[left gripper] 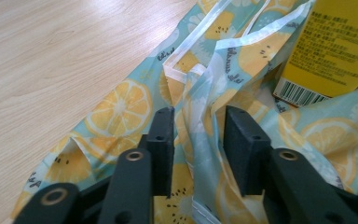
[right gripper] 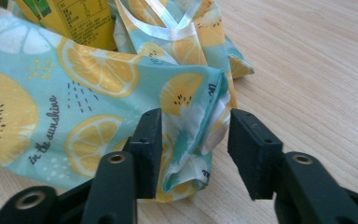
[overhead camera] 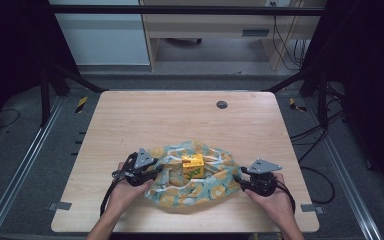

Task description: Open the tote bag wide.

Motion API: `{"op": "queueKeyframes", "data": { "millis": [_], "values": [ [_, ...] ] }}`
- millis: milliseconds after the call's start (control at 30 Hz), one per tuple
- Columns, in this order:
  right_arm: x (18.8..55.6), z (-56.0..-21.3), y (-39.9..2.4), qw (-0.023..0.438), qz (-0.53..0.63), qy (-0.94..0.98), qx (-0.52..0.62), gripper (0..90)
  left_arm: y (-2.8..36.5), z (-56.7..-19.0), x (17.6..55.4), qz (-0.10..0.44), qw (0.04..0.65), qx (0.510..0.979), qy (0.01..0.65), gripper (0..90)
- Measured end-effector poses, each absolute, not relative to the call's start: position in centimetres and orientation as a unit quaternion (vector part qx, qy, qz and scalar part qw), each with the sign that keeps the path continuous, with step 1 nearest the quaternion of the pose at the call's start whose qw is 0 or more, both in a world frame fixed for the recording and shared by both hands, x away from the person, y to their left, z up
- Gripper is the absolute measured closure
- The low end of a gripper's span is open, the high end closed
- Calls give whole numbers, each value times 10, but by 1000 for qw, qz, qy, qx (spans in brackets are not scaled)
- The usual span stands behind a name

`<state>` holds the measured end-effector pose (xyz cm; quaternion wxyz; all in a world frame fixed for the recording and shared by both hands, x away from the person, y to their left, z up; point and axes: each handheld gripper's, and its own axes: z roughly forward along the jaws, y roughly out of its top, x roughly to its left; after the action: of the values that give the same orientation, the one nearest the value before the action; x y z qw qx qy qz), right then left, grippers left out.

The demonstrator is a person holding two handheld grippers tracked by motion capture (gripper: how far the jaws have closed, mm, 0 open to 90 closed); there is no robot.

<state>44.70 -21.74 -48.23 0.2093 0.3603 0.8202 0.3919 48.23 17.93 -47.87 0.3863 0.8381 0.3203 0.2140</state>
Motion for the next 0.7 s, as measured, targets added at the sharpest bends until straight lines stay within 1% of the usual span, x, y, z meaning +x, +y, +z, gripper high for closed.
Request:
{"op": "queueKeyframes", "data": {
  "millis": [67,100,133,167,200,233,267,333,367,400,433,467,500,533,567,700],
  "values": [
    [447,-481,-217,213,393,818,362,491,179,-478,482,214,387,837,321,568],
    [447,-481,-217,213,393,818,362,491,179,-477,482,214,389,836,322,568],
    [446,-480,-217,216,395,815,364,448,179,-476,481,214,389,837,321,537],
    [446,-480,-217,216,395,815,364,448,179,-476,481,214,389,837,321,521],
    [446,-479,-217,221,396,813,365,399,178,-475,480,217,391,835,320,503],
    [445,-478,-217,223,399,812,364,370,178,-474,480,218,392,835,319,474],
    [444,-477,-217,227,399,810,364,340,177,-473,479,221,394,833,319,433],
    [443,-475,-217,229,404,807,364,246,176,-470,477,223,401,830,317,362],
    [443,-475,-217,229,404,807,364,246,176,-470,477,223,401,830,317,318],
    [442,-472,-216,233,413,802,365,169,176,-466,476,223,413,824,318,276],
    [441,-470,-216,231,419,799,364,139,176,-466,476,223,413,824,318,250],
    [441,-468,-216,232,426,796,362,118,176,-460,474,224,421,820,315,227],
    [441,-468,-216,232,426,796,362,118,176,-460,474,224,421,820,315,200],
    [440,-466,-216,234,433,793,359,100,176,-457,473,225,426,818,315,200],
    [439,-461,-215,238,439,790,355,71,177,-449,471,222,435,813,318,162],
    [435,-451,-216,248,462,781,339,59,179,-438,468,217,448,807,318,131]
  ]
}}
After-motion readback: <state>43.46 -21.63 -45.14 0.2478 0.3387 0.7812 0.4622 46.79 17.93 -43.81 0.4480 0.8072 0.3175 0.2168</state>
